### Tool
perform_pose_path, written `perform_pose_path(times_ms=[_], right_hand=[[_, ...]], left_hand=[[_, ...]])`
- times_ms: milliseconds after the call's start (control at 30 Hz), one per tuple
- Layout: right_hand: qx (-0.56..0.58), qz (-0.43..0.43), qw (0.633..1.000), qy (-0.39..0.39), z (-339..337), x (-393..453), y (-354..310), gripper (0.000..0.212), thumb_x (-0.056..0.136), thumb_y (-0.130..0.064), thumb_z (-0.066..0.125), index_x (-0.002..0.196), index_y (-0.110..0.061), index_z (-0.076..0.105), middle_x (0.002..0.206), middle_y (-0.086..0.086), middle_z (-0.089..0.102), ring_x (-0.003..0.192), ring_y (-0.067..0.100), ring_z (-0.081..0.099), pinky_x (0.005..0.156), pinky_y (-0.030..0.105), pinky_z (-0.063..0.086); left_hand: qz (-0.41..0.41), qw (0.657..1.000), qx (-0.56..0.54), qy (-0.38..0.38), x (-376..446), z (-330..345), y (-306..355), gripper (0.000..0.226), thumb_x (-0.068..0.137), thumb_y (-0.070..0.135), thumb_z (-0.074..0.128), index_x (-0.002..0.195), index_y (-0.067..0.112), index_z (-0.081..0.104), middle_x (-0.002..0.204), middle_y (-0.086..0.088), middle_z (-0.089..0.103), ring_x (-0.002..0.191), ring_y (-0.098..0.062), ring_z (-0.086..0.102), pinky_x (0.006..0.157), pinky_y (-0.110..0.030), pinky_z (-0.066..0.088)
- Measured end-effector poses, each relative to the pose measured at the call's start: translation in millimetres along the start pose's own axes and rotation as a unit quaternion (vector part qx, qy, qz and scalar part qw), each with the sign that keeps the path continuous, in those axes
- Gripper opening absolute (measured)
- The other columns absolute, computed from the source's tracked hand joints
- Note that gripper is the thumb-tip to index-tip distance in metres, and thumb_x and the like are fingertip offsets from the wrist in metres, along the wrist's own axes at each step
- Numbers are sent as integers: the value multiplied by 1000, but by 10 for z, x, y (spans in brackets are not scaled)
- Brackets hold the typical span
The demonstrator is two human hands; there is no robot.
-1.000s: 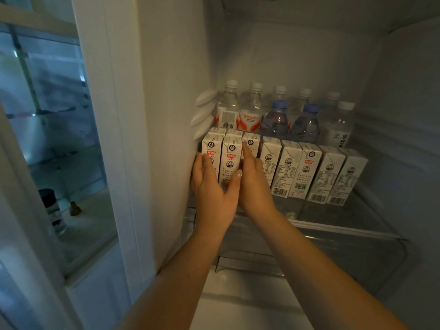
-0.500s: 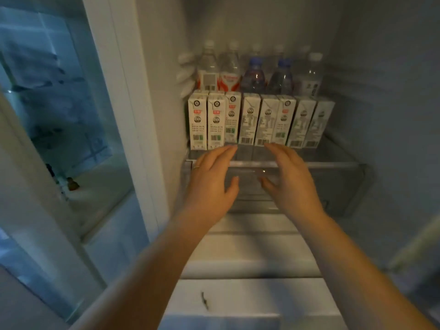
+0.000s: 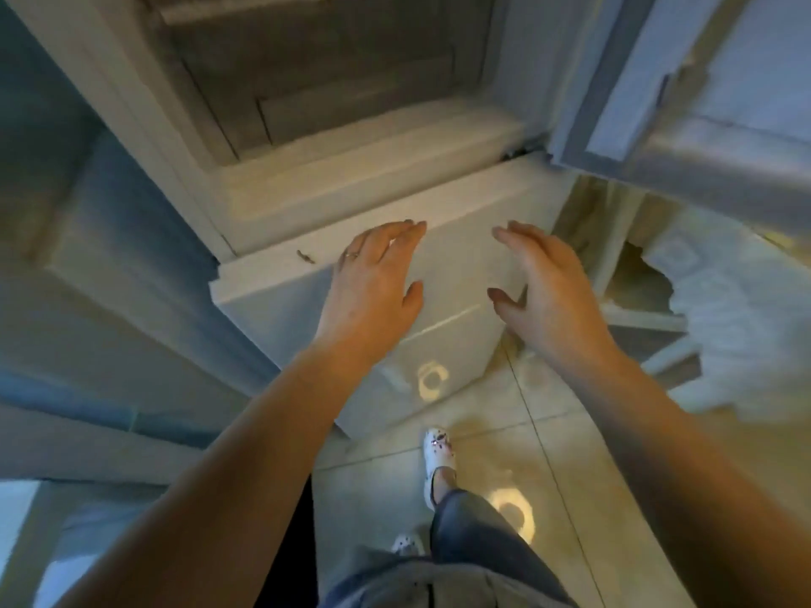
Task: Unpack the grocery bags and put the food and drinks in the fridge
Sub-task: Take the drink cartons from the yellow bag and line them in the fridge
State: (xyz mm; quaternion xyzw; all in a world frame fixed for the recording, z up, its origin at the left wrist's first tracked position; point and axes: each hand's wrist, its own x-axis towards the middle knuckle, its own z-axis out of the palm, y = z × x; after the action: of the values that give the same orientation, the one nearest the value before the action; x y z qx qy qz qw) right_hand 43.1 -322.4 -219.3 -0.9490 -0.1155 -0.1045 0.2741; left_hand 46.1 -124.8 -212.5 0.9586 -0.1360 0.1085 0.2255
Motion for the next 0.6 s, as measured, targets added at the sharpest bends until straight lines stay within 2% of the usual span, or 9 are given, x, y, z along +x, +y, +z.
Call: perform_pose_path(times_ms=[133,267,333,467,600], right_hand=[[-24,78,997,2,-187,-780,394,63,78,-13,70,136,-17,44,141,6,42,131,23,35,105,26,27],[-65,125,990,8,-439,-1372,835,62,78,-13,70,135,-16,45,141,8,42,132,25,36,104,24,23],[-71,152,986,16,-570,-1594,1038,61,80,-16,69,136,-17,44,142,8,41,133,24,34,106,27,25],[-72,226,970,47,-991,-2231,1665,62,80,-18,69,137,-15,44,142,8,41,132,26,35,107,33,28],[-86,297,951,28,-1458,-2944,2332,64,81,-19,69,138,-16,42,146,7,37,132,26,33,105,34,29]], left_hand=[[53,996,-11,-76,-221,459,500,60,84,14,60,140,14,39,141,-7,42,130,-29,37,109,-43,30],[125,985,-6,-118,-277,856,1126,59,83,12,60,139,13,42,139,-7,45,128,-29,39,107,-41,30],[161,979,0,-126,-278,1028,1402,58,82,13,61,138,12,43,137,-8,47,127,-29,40,105,-41,32],[226,959,1,-169,-330,1581,2204,57,78,12,63,133,9,48,131,-10,51,122,-31,45,103,-42,35],[258,945,-6,-201,-482,2153,3098,58,80,12,64,135,9,47,131,-10,52,122,-29,45,104,-37,33]])
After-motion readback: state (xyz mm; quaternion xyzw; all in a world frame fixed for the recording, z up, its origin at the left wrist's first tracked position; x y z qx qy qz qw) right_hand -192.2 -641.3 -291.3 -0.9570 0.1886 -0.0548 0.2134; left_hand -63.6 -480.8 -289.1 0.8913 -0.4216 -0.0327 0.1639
